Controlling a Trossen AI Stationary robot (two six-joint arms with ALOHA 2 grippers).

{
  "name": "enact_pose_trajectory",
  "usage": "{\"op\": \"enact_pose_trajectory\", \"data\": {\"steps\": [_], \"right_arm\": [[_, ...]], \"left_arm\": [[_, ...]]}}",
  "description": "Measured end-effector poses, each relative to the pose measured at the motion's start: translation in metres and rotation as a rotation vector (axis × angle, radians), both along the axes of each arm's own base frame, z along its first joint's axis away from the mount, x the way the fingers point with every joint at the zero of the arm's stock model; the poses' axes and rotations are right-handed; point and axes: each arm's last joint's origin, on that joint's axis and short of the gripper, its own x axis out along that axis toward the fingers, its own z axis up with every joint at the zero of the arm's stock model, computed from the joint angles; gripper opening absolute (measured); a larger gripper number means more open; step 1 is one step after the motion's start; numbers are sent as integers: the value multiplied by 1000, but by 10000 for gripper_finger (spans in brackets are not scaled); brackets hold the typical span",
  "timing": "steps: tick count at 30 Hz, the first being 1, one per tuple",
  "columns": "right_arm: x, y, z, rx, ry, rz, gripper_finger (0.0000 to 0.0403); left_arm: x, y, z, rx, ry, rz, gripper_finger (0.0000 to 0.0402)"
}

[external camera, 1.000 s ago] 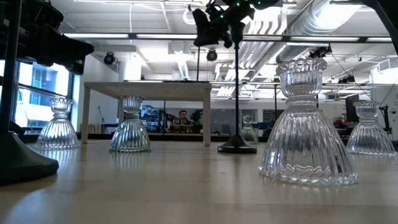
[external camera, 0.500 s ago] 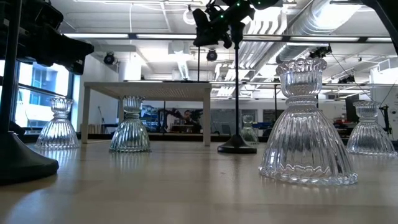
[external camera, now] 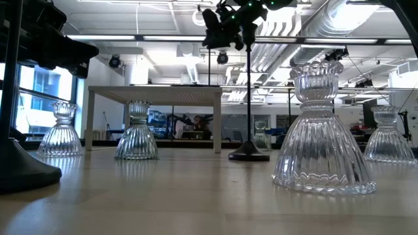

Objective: Pick & Place candle stick holders
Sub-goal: Put the top black candle holder on the shelf

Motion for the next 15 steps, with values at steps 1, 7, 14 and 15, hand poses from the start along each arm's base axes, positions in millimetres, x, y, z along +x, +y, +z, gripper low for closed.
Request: {"op": "enact_pose_trajectory", "data": {"steps": [1, 7, 14, 15], "right_arm": [[0, 0, 1, -3, -7, 1, 102], [1, 0, 2, -12, -21, 2, 92], [1, 0, 2, -8, -25, -2, 94], [1, 0, 2, -7, -25, -2, 94]], "left_arm": [[0, 0, 0, 0, 0, 0, 1], [0, 0, -1, 0, 7, 0, 1], [0, 0, -1, 0, 10, 1, 1], [0, 0, -1, 0, 10, 1, 1]]}}
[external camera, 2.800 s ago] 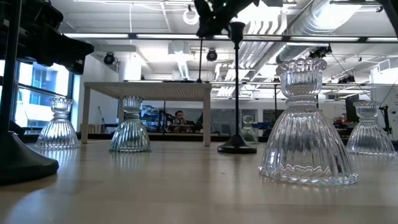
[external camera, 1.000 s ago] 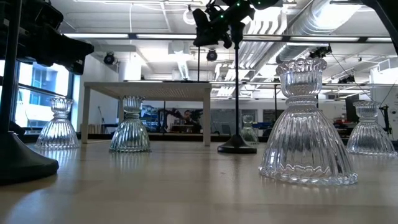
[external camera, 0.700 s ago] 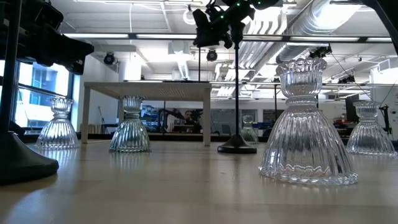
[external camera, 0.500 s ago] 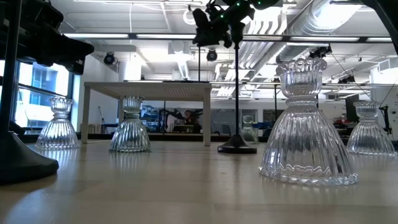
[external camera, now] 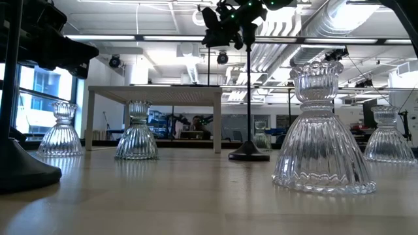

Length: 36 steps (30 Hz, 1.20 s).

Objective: Pick & Place candle stick holders
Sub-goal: Put the top black candle holder on the shelf, then put the middle green candle holder on the shelf

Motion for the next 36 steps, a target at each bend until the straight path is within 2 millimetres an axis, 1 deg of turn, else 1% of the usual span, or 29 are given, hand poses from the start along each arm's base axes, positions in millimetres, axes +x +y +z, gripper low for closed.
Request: {"op": "enact_pose_trajectory", "data": {"steps": [4, 7, 16, 20, 28, 33, 36], "right_arm": [[0, 0, 0, -2, 2, 1, 100], [0, 0, 0, -4, 3, 1, 112], [0, 1, 1, -5, 1, 9, 174], [-1, 2, 4, -16, -3, 9, 195], [-2, 7, 17, -76, -66, 9, 220], [-4, 12, 27, -108, -115, 14, 223], [-9, 17, 36, -131, -122, 18, 223]], "left_arm": [[0, 0, 0, 0, 1, 0, 1], [0, 0, 0, 0, 1, 0, 1], [0, 0, 0, 0, 3, 0, 1], [0, 0, 0, 0, 3, 0, 1], [0, 0, 0, 0, 3, 0, 1], [0, 0, 0, 0, 4, 0, 1], [0, 0, 0, 0, 4, 0, 1]]}}
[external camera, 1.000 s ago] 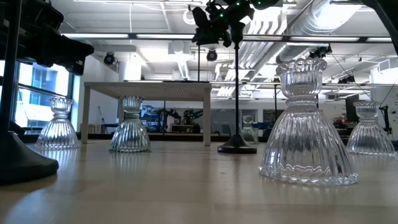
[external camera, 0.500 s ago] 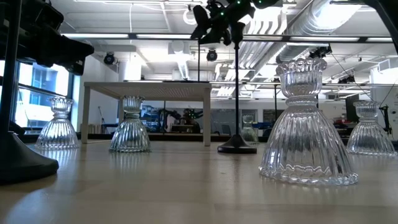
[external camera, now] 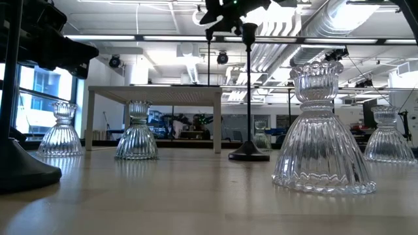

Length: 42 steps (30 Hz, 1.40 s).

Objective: Pick & Place candle stick holders
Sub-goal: Put the middle green candle holder on the shelf

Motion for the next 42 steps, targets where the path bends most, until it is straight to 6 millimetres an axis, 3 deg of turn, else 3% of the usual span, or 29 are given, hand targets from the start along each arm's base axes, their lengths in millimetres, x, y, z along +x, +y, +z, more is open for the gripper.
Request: {"op": "enact_pose_trajectory", "data": {"steps": [6, 12, 17, 24, 29, 38, 42], "right_arm": [[-27, 26, 32, -33, 4, -22, 203], [-47, 73, 35, -77, 240, 30, 110], [-67, 102, -1, -116, 229, 89, 10], [-119, 130, -75, -84, 100, 73, 15], [-146, 148, -109, -101, 2, 62, 7], [-163, 165, -162, -55, -55, 89, 3], [-166, 171, -180, -44, -69, 97, 1]], "left_arm": [[0, 0, 0, 0, 1, 0, 1], [0, 0, 0, -28, 5, -9, 1], [2, 0, -3, -72, 45, 0, 1], [10, 3, -5, -101, 148, 95, 1], [22, 4, 7, -114, 207, 142, 1], [65, 2, 40, -121, 360, 124, 1], [88, 1, 48, -126, 470, 80, 26]]}}
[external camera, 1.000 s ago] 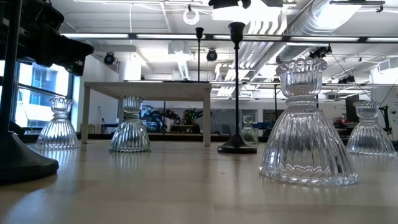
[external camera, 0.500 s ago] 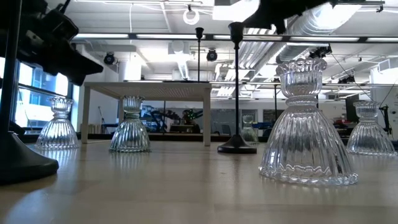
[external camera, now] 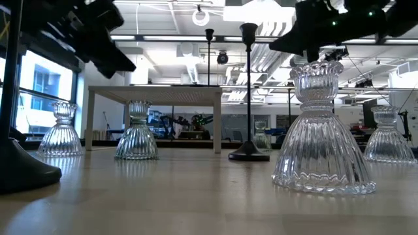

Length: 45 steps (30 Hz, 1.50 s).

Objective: Pick & Place candle stick holders
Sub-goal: Put the middle green candle holder on the shelf

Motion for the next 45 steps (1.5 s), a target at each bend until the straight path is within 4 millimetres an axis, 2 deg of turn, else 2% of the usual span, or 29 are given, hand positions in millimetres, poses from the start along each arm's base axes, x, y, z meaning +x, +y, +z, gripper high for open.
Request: {"op": "enact_pose_trajectory", "data": {"steps": [4, 10, 16, 22, 26, 36, 40, 45], "right_arm": [[-3, 5, -10, -8, -23, 0, 1], [-2, 11, -9, -33, -29, 28, 1], [-1, 17, -8, -58, -22, 54, 1], [-1, 18, -8, -77, -14, 60, 2], [-1, 18, -7, -78, -21, 60, 1], [-1, 18, -7, -78, -21, 60, 2], [-1, 18, -7, -78, -21, 60, 1], [-1, 18, -7, -79, -20, 60, 1]], "left_arm": [[21, -1, 3, -16, 134, -28, 86], [47, -3, 6, -57, 245, -58, 196], [56, -5, 0, -56, 317, -59, 295], [58, -21, -5, 50, 336, -41, 350], [59, -28, -9, 152, 343, 6, 359], [76, -29, -33, 173, 400, 27, 351], [77, -29, -37, 171, 416, 16, 311], [77, -29, -36, 177, 411, 23, 228]]}}
